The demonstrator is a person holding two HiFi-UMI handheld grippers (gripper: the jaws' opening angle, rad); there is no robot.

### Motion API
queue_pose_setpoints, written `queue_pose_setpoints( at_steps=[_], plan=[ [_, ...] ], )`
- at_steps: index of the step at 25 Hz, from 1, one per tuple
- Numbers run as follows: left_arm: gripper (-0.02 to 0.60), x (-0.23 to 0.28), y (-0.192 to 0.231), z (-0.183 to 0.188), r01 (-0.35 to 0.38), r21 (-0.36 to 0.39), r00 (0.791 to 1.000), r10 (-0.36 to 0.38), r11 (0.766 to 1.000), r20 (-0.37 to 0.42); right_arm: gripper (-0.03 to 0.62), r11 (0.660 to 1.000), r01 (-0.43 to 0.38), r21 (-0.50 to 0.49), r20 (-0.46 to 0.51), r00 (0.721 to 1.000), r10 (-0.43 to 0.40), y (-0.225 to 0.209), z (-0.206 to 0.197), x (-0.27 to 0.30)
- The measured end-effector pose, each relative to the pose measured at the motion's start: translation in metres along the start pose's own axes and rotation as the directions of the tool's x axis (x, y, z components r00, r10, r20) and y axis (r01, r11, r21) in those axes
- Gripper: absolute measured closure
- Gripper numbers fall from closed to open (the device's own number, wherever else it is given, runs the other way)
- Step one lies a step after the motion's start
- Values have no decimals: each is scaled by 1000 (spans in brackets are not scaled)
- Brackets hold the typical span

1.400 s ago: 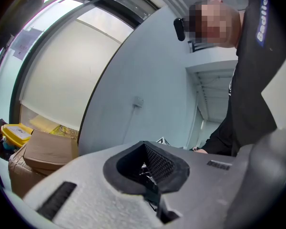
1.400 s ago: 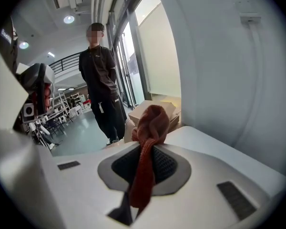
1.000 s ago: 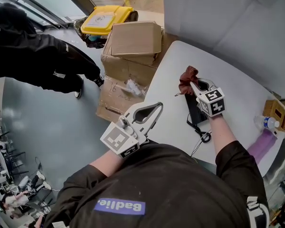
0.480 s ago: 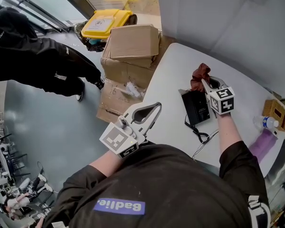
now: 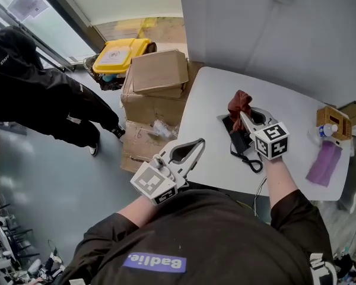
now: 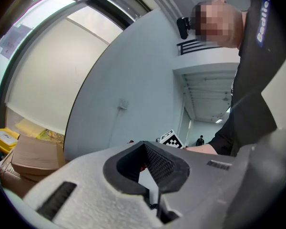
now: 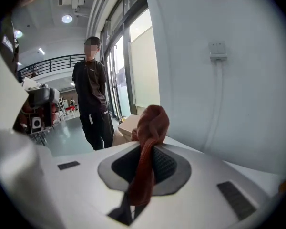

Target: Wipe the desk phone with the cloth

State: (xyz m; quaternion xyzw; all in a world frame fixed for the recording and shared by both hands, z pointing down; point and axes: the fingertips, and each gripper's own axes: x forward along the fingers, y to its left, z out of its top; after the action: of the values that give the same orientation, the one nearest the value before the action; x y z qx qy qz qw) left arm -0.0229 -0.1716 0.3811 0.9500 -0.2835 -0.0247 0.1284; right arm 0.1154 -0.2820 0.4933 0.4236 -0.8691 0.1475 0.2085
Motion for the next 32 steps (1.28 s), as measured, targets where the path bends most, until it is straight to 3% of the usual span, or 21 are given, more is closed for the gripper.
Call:
queue_pose_setpoints(
  at_steps=[7, 12, 16, 32],
  plan=[
    [577, -66, -42, 1, 145, 17, 989, -145, 989, 18, 545, 999, 29, 37, 88, 996, -32, 128, 5, -71],
    [577, -96, -64, -13, 214, -19, 977, -214, 977, -4, 545, 994, 9, 109, 159, 987, -27, 204, 6, -112],
    [577, -111, -80, -16, 232, -16, 972, -233, 973, -30, 545, 995, -5, 95, 204, 979, -15, 245, 12, -143],
    [577, -105, -151, -9, 225, 4, 974, -225, 974, -23, 545, 996, -30, 78, 371, 929, -1, 264, 10, -222]
  ],
)
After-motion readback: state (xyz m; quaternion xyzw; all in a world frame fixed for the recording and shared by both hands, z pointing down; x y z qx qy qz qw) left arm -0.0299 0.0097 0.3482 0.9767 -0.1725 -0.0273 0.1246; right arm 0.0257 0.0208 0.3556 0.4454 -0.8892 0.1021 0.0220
